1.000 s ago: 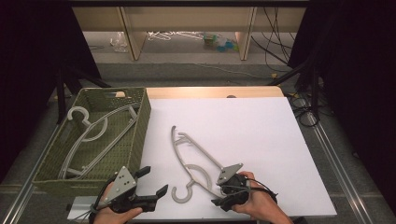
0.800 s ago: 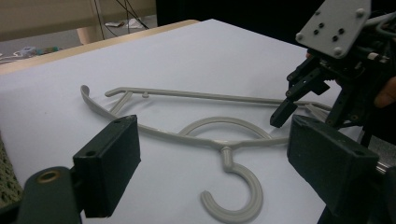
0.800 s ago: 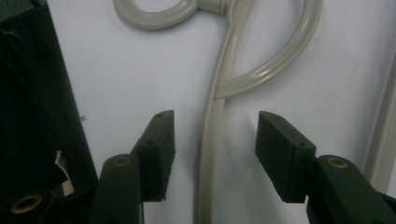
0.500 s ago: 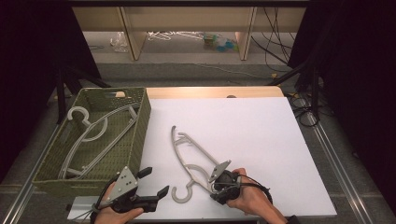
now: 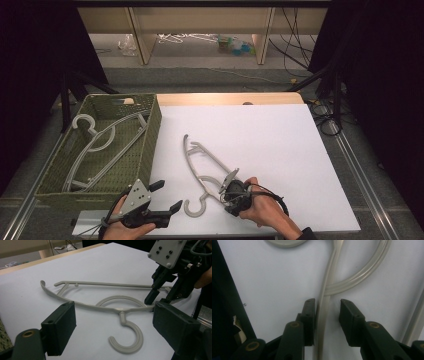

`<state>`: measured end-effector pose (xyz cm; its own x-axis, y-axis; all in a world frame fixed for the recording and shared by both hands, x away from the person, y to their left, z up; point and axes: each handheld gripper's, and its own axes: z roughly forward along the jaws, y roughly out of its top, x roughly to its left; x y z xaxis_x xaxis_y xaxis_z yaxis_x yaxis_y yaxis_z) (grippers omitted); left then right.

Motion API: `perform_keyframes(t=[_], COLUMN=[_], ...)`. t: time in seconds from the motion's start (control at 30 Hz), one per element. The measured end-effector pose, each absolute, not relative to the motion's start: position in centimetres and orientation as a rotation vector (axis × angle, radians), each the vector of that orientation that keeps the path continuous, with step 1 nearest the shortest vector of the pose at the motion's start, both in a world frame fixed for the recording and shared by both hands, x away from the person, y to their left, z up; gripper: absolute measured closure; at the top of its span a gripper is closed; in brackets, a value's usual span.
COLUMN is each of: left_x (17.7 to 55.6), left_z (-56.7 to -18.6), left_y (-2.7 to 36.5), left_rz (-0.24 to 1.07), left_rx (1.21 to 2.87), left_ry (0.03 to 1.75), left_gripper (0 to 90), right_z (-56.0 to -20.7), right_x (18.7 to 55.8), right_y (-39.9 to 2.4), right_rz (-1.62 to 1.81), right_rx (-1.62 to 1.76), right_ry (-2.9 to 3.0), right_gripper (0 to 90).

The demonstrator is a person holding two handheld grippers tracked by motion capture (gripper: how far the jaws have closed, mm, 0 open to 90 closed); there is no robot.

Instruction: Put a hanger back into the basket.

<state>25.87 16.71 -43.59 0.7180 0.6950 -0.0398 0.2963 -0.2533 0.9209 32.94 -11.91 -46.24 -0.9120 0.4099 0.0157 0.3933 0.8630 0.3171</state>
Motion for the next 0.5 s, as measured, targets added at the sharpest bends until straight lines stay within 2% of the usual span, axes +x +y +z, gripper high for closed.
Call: perform_keyframes(t=[0.07, 0.23, 0.33, 0.5], left_x=[26.0, 26.0, 26.3, 27.0], left_z=[-43.5, -43.7, -43.8, -44.0], left_y=[16.8, 16.7, 16.3, 15.2], left_rz=[0.479, 0.456, 0.451, 0.460], left_rx=[1.855, 1.843, 1.856, 1.889], left_ry=[0.738, 0.773, 0.770, 0.727], left_gripper=[18.9, 19.1, 19.4, 20.9], right_z=[-46.2, -46.2, -46.2, -46.2], right_x=[33.0, 33.3, 33.7, 33.8], right_y=[-11.9, -12.1, -12.3, -12.3], right_rz=[0.492, 0.495, 0.503, 0.508], right_rx=[0.629, 0.610, 0.612, 0.588], right_ry=[2.990, 2.999, 3.008, 3.012], right_gripper=[67.9, 72.5, 78.4, 79.4])
